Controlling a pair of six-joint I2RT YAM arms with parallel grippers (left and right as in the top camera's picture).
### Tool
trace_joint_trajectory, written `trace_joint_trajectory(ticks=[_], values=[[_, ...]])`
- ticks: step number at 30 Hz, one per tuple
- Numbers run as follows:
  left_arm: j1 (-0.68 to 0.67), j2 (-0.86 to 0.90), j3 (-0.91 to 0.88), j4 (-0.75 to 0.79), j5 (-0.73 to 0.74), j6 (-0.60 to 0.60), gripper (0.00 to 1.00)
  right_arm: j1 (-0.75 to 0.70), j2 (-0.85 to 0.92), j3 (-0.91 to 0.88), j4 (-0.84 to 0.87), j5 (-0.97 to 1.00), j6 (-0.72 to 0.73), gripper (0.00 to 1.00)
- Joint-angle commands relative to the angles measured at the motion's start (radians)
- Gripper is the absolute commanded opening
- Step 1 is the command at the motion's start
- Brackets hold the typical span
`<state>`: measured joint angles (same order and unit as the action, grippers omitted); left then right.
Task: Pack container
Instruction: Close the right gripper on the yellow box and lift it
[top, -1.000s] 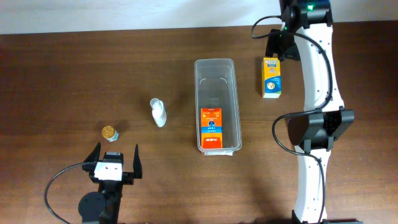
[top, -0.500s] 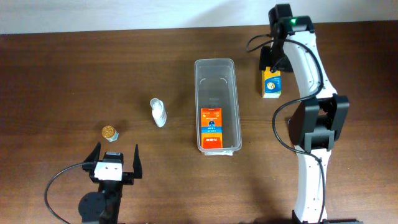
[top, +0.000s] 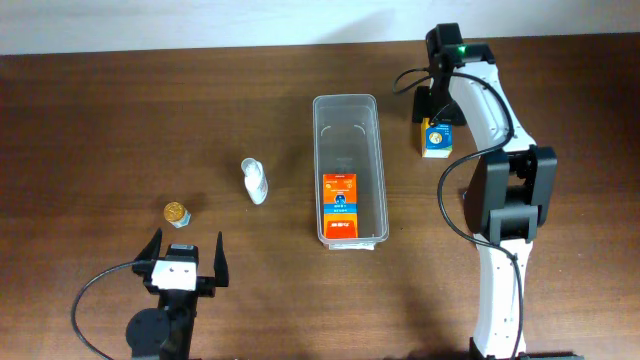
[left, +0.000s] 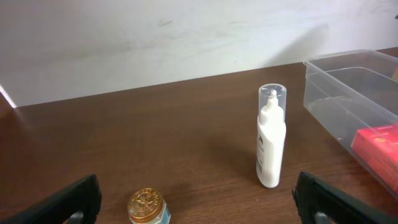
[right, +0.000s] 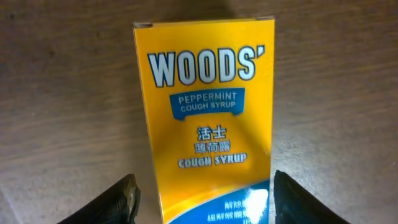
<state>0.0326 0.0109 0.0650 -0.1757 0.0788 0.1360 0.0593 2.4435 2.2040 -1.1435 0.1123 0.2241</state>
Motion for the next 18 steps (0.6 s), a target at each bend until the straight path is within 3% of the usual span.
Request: trace_joint_trajectory(ticks=[1, 18], values=[[0.005, -0.005, -0.011, 0.0, 0.004, 0.016, 0.99, -0.01, 0.005, -0.039, 0.02, 0.013, -0.011, 0.62], [0.005, -0.005, -0.011, 0.0, 0.004, 0.016, 0.99, -0.045, 0.016, -0.057, 0.034, -0.026, -0.011, 0.61]])
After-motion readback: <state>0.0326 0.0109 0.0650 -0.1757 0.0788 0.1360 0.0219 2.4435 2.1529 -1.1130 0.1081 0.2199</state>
